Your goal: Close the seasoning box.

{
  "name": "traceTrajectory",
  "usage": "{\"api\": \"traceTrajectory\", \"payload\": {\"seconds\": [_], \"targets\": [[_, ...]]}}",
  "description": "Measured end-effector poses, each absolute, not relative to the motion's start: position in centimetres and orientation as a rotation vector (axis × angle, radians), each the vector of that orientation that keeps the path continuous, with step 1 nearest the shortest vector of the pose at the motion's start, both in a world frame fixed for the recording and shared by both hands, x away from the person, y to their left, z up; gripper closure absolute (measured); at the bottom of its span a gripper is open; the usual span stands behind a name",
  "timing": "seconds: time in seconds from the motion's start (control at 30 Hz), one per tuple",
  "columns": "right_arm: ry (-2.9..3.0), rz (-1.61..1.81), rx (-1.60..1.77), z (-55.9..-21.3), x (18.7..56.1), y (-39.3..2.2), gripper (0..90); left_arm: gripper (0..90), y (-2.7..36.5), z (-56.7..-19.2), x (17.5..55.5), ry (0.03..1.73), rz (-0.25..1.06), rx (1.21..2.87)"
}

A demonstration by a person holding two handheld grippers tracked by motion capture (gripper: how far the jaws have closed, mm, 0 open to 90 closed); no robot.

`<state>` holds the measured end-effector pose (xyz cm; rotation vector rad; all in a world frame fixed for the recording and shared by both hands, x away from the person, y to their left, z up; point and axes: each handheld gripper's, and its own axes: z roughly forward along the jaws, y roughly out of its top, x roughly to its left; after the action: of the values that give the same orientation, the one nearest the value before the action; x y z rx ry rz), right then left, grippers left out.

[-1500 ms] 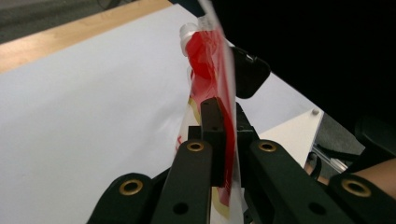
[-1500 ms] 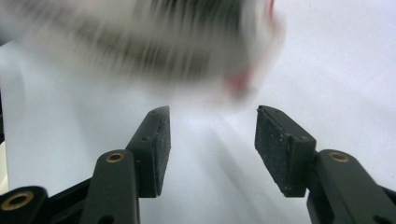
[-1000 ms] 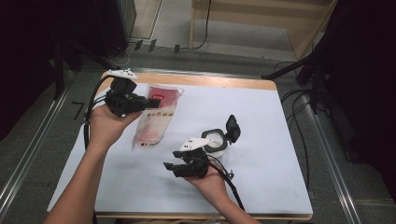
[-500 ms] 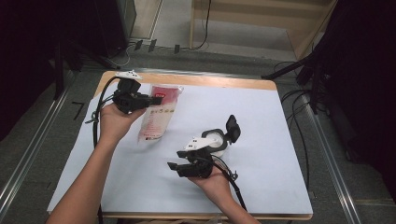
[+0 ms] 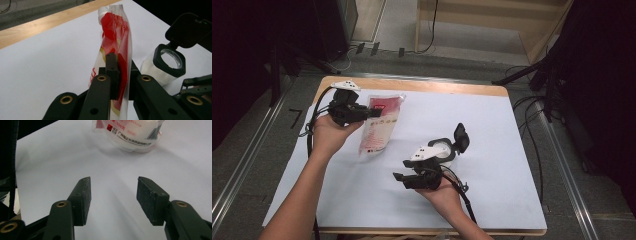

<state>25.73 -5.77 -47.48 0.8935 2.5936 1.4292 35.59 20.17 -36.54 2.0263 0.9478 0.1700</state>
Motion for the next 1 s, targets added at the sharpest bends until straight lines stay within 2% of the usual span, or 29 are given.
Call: {"api": "traceTrajectory", "payload": {"seconds": [0.53,0.57,0.7,1.0], "targets": [[2.59,1.458,0.842,-46.9,25.8,-5.5,45.9,78.8,22.1,-36.5,33.6,0.962,0.154,2.027],[2.592,1.457,0.836,-46.9,25.8,-5.5,45.9,77.5,22.2,-36.5,33.6,0.961,0.145,2.027],[2.599,1.455,0.822,-46.8,25.8,-5.3,45.9,63.2,22.6,-36.3,33.3,0.946,0.073,2.023],[2.607,1.454,0.812,-46.6,25.8,-5.3,45.9,57.6,22.9,-35.5,32.6,0.964,0.113,2.049]]}}
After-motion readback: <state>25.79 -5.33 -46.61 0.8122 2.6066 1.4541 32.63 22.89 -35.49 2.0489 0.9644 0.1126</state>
